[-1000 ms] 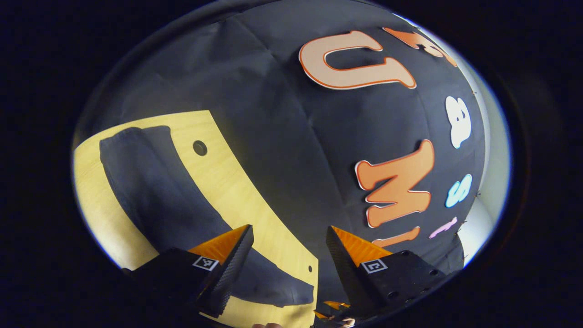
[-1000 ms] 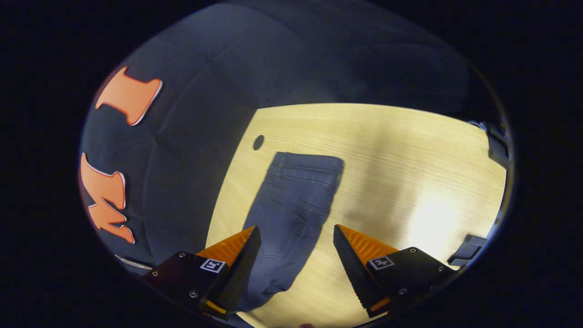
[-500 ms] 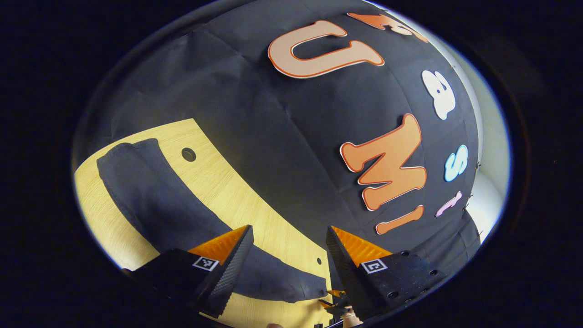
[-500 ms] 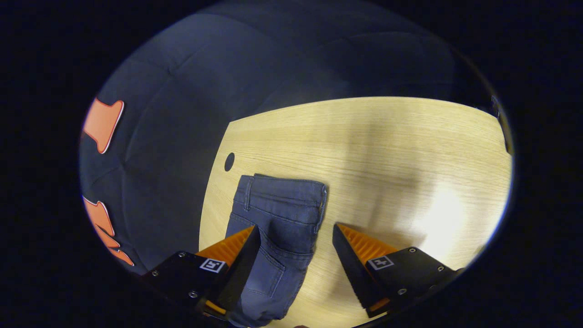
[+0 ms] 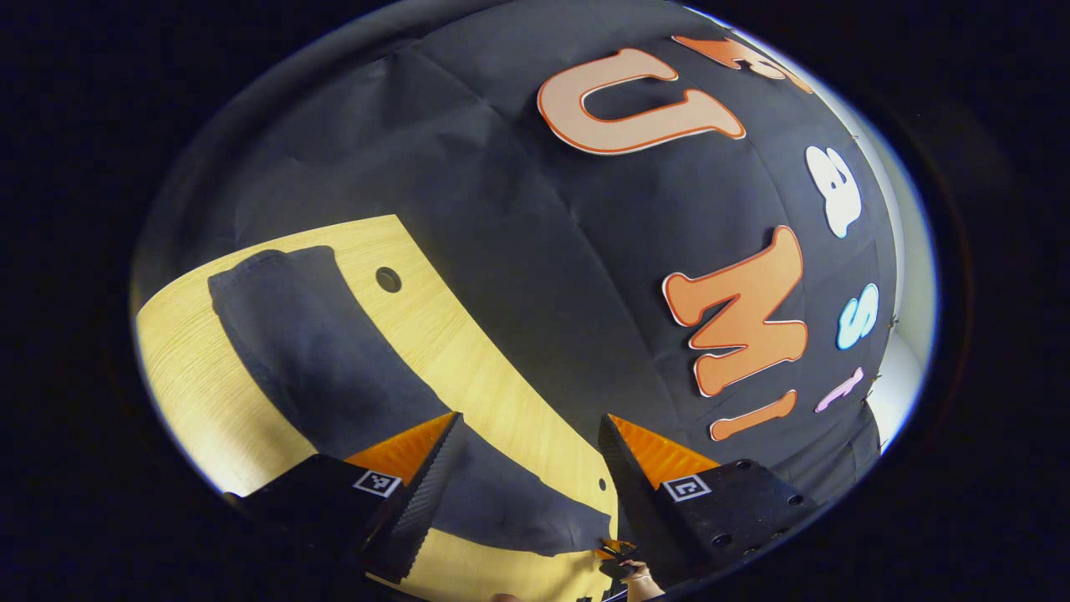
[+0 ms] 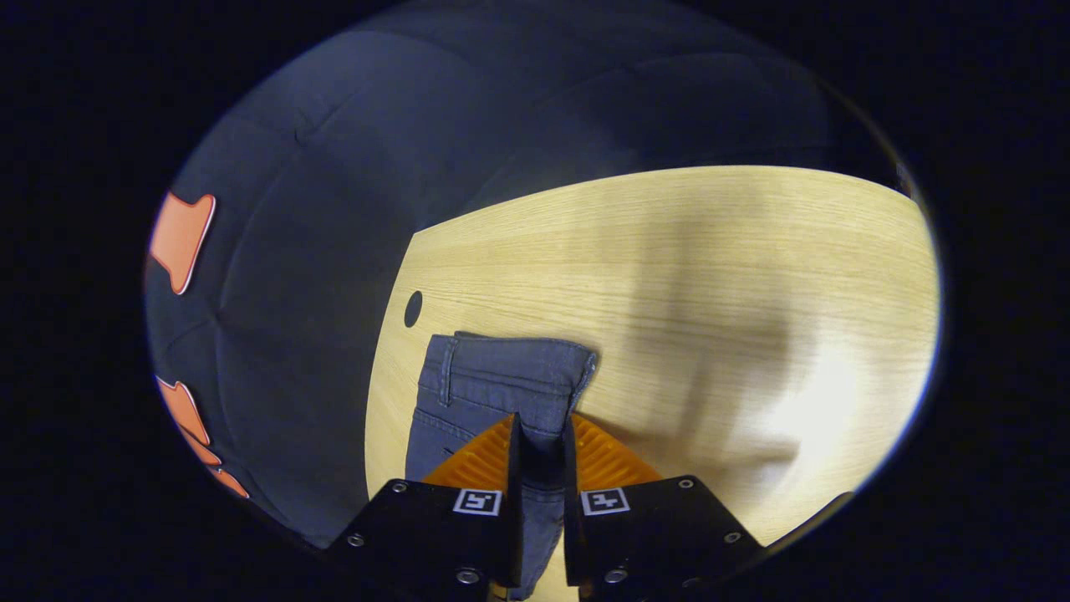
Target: Grasp the waist and the cuffs of the jeans and fold them to make the two legs overlap; first hold the waist and fold one-third of the jeans toward the cuffs, then hold the cuffs and fold the remaining one-third in the same direction to finish folding.
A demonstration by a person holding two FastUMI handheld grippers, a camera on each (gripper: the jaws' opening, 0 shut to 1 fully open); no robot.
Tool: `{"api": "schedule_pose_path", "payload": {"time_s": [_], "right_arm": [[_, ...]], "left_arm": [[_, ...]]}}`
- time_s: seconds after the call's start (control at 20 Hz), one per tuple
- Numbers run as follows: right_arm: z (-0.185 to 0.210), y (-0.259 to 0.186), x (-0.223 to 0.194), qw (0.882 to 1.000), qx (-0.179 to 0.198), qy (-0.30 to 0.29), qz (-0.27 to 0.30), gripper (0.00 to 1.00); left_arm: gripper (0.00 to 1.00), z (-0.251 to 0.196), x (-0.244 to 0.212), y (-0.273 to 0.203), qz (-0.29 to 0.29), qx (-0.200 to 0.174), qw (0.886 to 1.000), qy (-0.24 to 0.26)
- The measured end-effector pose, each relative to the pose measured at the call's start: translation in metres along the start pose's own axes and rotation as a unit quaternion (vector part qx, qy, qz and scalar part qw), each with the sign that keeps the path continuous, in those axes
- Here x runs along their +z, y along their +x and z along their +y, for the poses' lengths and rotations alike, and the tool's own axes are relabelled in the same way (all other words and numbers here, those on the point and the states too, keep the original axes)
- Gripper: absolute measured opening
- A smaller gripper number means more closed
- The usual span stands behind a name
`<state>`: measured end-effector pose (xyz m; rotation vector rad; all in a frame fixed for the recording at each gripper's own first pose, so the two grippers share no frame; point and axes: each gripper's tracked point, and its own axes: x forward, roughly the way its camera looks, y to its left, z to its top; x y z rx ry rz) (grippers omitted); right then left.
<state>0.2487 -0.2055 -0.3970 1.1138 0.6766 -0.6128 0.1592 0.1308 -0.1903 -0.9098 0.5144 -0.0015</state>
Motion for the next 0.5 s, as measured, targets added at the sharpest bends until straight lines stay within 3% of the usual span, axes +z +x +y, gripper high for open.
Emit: {"api": "schedule_pose_path", "payload": {"time_s": [0.3, 0.5], "right_arm": [[0.071, -0.061, 0.007, 0.996, 0.057, -0.049, -0.048, 0.20], [0.146, -0.119, -0.024, 0.983, 0.107, -0.127, -0.079, 0.20]], "left_arm": [[0.98, 0.026, 0.033, -0.027, -0.019, -0.001, 1.000, -0.014], [0.98, 0.044, 0.059, -0.039, -0.022, -0.013, 1.000, -0.015]]}}
